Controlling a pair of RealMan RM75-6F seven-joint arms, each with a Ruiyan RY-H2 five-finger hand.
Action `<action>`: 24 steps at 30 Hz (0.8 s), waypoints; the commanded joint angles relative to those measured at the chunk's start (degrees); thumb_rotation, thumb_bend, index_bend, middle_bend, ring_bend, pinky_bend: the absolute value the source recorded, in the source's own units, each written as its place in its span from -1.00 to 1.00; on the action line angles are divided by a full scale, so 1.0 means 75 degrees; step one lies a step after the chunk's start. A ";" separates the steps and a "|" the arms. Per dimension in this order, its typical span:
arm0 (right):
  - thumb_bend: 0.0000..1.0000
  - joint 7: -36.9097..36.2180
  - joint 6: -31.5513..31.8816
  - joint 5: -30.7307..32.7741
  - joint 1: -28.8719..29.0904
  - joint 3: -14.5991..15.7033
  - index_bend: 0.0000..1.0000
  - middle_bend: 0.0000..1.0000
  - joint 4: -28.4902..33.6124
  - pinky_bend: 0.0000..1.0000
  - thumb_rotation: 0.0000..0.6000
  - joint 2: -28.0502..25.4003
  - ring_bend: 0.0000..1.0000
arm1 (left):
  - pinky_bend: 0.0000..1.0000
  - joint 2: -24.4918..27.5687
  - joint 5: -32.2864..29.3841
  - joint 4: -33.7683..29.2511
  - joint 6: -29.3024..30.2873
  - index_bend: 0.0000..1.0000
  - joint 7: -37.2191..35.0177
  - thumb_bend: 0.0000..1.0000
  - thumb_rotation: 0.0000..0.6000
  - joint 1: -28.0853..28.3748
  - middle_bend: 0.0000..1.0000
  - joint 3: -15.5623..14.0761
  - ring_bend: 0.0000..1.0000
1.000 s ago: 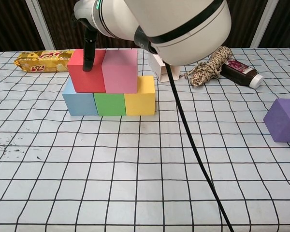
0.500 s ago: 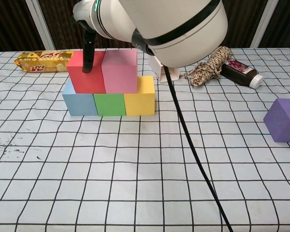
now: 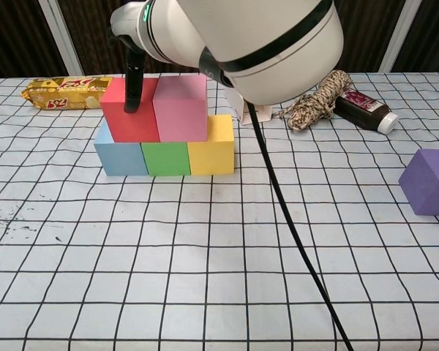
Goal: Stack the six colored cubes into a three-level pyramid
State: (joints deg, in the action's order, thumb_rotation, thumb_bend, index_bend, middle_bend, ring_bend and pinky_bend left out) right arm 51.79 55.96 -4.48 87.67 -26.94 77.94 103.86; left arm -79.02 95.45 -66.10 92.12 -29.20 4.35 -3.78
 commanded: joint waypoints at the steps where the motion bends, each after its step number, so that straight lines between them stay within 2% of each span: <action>1: -0.76 0.0000 -0.0069 0.0036 -0.0001 -0.0001 -1.00 -0.47 0.0024 -1.00 1.00 -0.0034 -0.93 | -0.96 -0.0006 -0.0004 0.0013 -0.0006 -0.90 -0.0015 -1.00 1.00 -0.0001 -0.70 -0.0002 -0.91; 6: -0.85 -0.0041 -0.0145 0.0055 0.0001 0.0001 -1.00 -0.69 0.0058 -1.00 1.00 -0.0082 -1.00 | -0.96 -0.0015 -0.0021 0.0037 -0.0010 -0.90 -0.0044 -1.00 1.00 -0.0002 -0.70 0.0008 -0.91; 14: -0.90 -0.0164 -0.0211 0.0006 -0.0037 -0.0007 -1.00 -0.85 0.0284 -1.00 1.00 -0.0253 -1.00 | -0.96 -0.0022 -0.0019 0.0048 0.0005 -0.90 -0.0044 -1.00 1.00 -0.0009 -0.70 0.0009 -0.91; 17: -0.91 -0.0342 -0.0152 -0.0213 -0.0181 -0.0079 -1.00 -0.90 0.0796 -1.00 1.00 -0.0579 -1.00 | -0.96 -0.0016 -0.0023 0.0035 0.0000 -0.90 -0.0036 -1.00 1.00 -0.0004 -0.70 0.0016 -0.91; 24: -0.97 -0.0883 0.0584 -0.1143 -0.1042 -0.0084 -1.00 -0.88 0.3033 -1.00 1.00 -0.2044 -1.00 | -0.96 0.0038 -0.0132 0.0000 -0.0016 -0.90 -0.0037 -1.00 1.00 -0.0018 -0.70 0.0080 -0.91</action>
State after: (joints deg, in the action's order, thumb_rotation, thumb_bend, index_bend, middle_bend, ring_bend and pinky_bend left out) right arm 47.30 57.16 -9.45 83.44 -27.63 93.45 94.16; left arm -78.75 94.48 -66.08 92.00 -29.47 4.23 -3.21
